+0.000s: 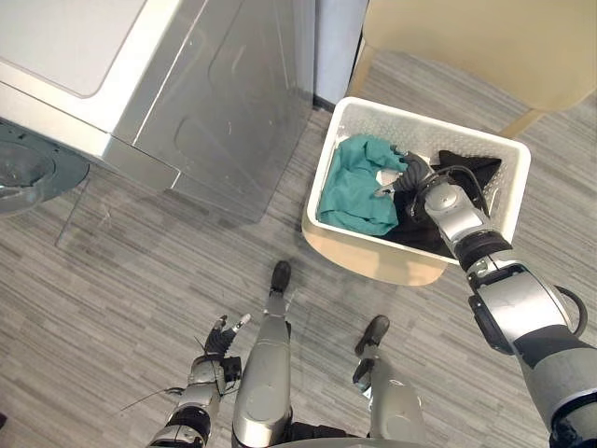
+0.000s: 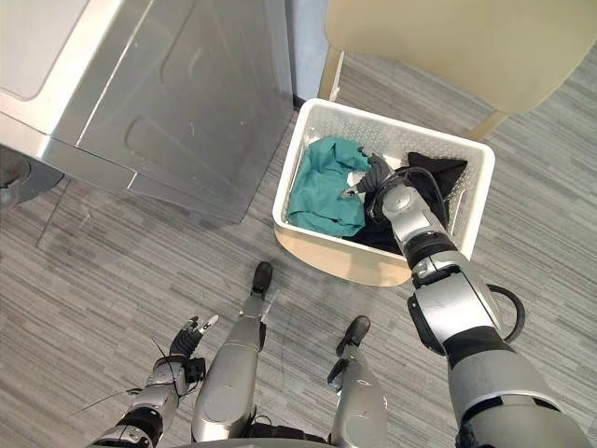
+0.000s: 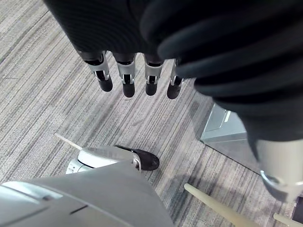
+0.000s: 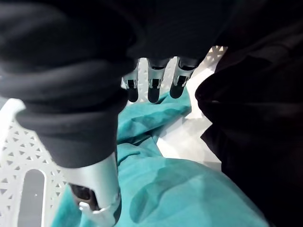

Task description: Pick up the laundry basket with both hands and put the clothes into the washing machine.

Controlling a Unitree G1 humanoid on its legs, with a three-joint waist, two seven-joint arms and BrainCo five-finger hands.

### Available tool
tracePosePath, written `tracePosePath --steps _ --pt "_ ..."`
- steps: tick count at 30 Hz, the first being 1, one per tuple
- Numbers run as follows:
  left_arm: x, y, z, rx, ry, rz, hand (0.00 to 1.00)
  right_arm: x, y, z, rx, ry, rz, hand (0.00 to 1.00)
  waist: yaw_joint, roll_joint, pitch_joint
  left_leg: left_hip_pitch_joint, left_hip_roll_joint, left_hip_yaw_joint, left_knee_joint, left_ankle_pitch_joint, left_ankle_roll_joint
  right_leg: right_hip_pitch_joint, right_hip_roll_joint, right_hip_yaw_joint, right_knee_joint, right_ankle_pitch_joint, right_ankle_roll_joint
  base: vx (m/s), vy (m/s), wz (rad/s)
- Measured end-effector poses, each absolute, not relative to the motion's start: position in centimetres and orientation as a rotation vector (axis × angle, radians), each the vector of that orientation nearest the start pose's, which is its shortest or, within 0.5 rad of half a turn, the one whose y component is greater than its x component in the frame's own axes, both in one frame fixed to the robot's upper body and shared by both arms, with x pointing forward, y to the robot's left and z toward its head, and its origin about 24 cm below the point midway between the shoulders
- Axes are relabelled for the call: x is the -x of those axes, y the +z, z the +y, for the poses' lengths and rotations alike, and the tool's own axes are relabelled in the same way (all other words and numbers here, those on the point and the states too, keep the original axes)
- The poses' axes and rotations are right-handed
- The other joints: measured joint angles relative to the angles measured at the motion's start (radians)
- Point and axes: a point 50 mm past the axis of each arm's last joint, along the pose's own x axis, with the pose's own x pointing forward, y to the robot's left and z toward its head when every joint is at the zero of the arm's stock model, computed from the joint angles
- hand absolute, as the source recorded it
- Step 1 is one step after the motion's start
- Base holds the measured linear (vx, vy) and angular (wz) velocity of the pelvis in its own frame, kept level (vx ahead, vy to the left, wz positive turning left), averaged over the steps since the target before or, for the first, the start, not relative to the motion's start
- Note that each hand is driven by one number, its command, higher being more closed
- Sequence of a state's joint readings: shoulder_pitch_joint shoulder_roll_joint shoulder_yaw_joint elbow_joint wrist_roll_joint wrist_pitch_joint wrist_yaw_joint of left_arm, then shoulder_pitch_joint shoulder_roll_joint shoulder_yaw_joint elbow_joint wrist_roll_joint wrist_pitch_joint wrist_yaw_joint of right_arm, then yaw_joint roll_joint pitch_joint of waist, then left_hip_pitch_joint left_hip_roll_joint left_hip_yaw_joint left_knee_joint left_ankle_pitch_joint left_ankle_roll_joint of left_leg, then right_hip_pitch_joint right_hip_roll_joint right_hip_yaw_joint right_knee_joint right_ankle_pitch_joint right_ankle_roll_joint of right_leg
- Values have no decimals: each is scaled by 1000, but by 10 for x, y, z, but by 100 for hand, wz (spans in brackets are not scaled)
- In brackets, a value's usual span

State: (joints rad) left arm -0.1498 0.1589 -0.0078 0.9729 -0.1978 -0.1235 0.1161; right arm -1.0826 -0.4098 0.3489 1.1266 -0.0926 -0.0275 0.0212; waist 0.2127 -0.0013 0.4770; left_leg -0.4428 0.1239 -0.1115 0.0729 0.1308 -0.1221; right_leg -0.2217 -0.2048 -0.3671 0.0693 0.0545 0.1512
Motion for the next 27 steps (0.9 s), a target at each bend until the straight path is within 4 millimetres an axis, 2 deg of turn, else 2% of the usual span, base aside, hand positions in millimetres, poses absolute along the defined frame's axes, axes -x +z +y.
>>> tracePosePath --steps 3,11,17,18,23,27 --pt "-212 -106 205 -3 237 676 0 -417 155 -189 740 50 75 0 2 7 6 -33 -1 -26 8 2 -1 -15 4 -22 0 -1 -1 -6 -14 14" --pt "-224 -98 196 8 228 626 0 -420 170 -196 696 -36 18 0 44 13 19 -119 -4 -99 9 12 -12 -51 20 -99 0 -18 -4 7 -3 20" --pt "-237 -87 188 44 227 564 0 -421 192 -197 687 -100 -88 0 52 13 19 -202 -6 -155 10 21 -26 -128 11 -156 95 -91 -4 -5 8 21" --pt "-238 -87 187 48 231 559 0 -420 193 -197 688 -106 -99 100 52 13 19 -209 -8 -161 13 21 -26 -136 9 -159 108 -101 -4 -15 7 19" --pt "-252 -75 167 146 226 498 0 -419 201 -199 757 -155 -156 100 49 13 18 -242 -3 -197 17 26 -36 -170 -9 -206 199 -168 -12 -16 -12 22" --pt "-253 -74 167 158 232 495 0 -419 199 -193 770 -145 -156 100 50 11 17 -242 -1 -191 41 25 -38 -170 -9 -207 232 -189 -15 -2 -39 5"
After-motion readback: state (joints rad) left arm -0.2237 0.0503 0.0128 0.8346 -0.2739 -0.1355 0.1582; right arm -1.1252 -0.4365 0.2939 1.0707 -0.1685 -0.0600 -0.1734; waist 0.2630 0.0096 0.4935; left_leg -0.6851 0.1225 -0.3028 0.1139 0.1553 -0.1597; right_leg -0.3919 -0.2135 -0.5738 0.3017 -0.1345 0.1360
